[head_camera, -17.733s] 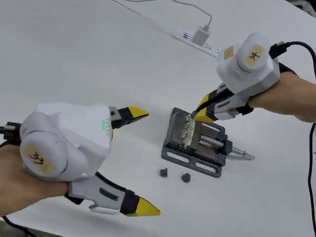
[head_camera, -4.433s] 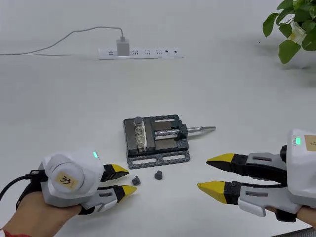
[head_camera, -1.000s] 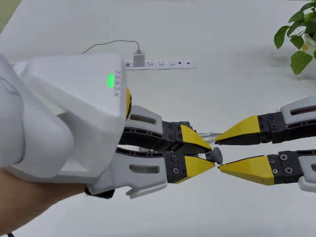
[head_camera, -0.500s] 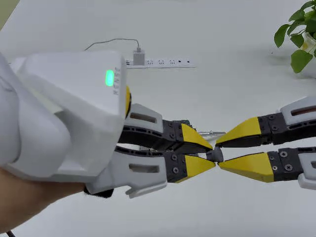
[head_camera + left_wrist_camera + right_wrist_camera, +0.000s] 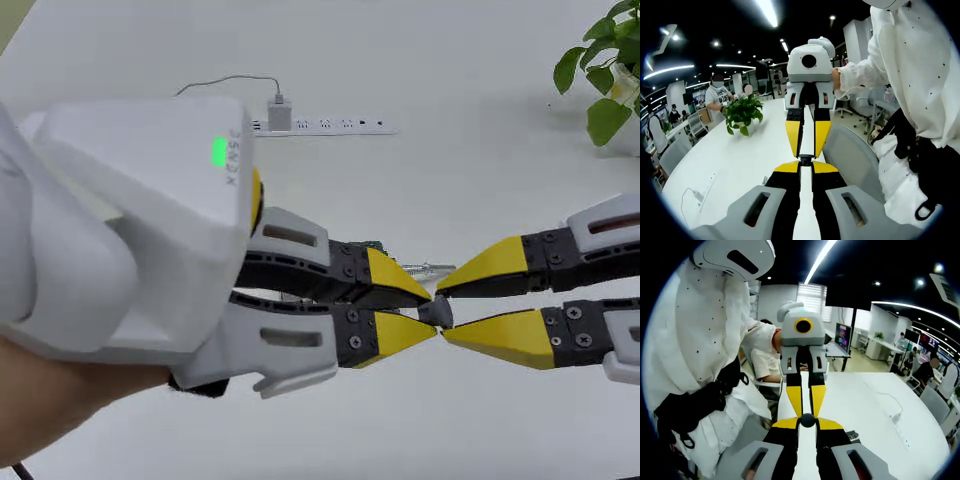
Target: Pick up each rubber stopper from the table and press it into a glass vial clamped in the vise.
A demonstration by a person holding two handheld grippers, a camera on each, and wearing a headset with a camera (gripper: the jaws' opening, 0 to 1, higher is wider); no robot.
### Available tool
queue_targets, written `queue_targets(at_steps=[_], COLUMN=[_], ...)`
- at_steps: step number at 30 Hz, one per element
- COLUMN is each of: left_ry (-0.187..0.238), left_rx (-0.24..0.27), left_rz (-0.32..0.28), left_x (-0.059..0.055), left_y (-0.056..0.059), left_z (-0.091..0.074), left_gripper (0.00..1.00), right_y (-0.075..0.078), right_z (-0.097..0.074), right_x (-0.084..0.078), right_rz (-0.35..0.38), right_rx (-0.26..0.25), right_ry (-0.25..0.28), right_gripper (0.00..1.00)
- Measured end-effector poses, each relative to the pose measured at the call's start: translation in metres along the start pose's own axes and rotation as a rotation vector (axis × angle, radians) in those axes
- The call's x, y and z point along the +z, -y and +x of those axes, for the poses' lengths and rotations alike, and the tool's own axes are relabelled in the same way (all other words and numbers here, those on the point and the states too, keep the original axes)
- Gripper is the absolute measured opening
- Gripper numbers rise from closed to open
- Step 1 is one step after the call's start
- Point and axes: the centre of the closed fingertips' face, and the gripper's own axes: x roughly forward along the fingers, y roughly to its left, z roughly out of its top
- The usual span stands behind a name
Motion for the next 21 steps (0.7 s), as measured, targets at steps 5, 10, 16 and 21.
queue_targets(at_steps=[5,10,16,21], left_ry=[-0.002,-0.001,0.001,-0.002], left_rx=[0.001,-0.002,-0.002,-0.002], left_rz=[0.001,0.002,0.0,-0.002], left_x=[-0.0004,0.0004,0.0007,-0.0003], left_y=[0.0008,0.001,0.0004,0.0001], left_z=[-0.0001,-0.0001,0.0,0.0005], left_gripper=[0.04,0.04,0.03,0.03], right_y=[-0.0008,-0.001,-0.0004,0.0001], right_z=[-0.0005,-0.001,-0.0013,-0.0012], right_x=[-0.0007,-0.0001,0.001,0.0006], right_rz=[0.002,0.002,-0.007,-0.008], right_rx=[-0.001,-0.003,-0.01,-0.015], right_ry=[-0.002,0.002,0.001,0.001], right_gripper=[0.07,0.07,0.07,0.07])
